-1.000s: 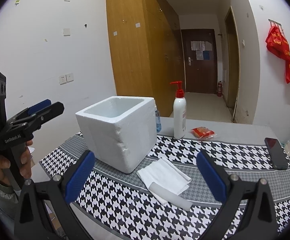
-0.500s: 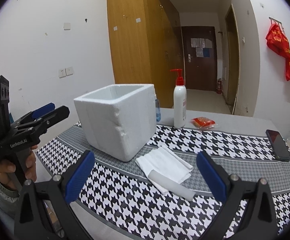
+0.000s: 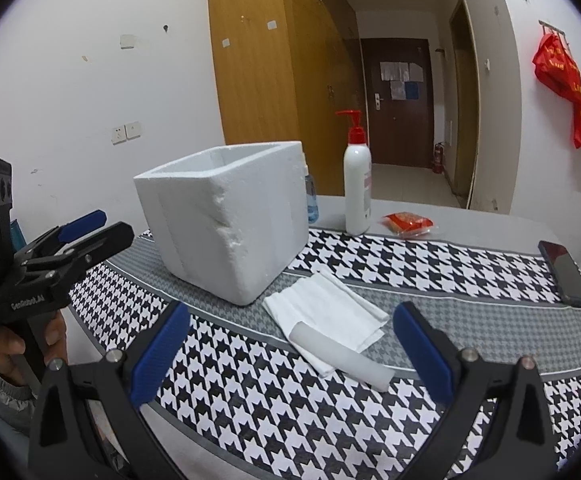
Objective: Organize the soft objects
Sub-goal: 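Withdraw both tools from the box toward the white towel and roll, then lower the left tool onto the white towel and close on it, then close the right tool around the white foam roll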
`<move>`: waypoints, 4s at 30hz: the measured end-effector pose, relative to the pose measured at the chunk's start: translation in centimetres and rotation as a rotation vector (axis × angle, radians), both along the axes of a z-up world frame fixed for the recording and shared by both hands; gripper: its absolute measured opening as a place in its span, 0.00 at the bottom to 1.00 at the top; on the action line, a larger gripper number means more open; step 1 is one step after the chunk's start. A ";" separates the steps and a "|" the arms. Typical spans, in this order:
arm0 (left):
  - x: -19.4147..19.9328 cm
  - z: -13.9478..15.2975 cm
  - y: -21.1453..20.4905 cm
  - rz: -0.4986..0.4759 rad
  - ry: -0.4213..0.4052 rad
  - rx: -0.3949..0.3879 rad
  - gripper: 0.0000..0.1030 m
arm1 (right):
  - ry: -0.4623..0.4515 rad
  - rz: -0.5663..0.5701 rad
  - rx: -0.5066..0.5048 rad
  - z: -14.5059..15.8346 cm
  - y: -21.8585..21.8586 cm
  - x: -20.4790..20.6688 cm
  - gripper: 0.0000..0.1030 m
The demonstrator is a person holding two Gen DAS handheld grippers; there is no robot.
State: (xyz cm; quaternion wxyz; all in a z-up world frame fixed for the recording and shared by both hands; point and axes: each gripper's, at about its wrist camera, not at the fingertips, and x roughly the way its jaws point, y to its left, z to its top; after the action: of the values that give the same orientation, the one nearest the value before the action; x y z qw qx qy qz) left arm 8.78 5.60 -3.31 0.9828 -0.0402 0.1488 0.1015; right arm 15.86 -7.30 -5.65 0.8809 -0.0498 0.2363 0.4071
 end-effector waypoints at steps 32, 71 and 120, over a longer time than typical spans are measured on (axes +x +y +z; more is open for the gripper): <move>7.0 -1.8 -5.2 -0.254 0.117 -0.066 0.99 | 0.055 -0.156 0.002 -2.3 -5.9 2.1 1.00; 16.7 -5.7 -5.0 -0.241 0.406 -0.088 0.79 | 0.104 -0.159 -0.012 -4.0 -6.8 4.1 1.00; 16.0 -7.1 -2.9 -0.338 0.493 -0.116 0.06 | 0.170 0.179 -0.318 -6.9 1.0 7.2 0.65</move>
State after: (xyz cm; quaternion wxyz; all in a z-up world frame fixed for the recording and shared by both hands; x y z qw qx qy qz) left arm 24.81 2.72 -10.39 0.9161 -0.0450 0.3931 -0.0655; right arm 23.10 -6.30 -12.53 0.7990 -0.1746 0.3660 0.4440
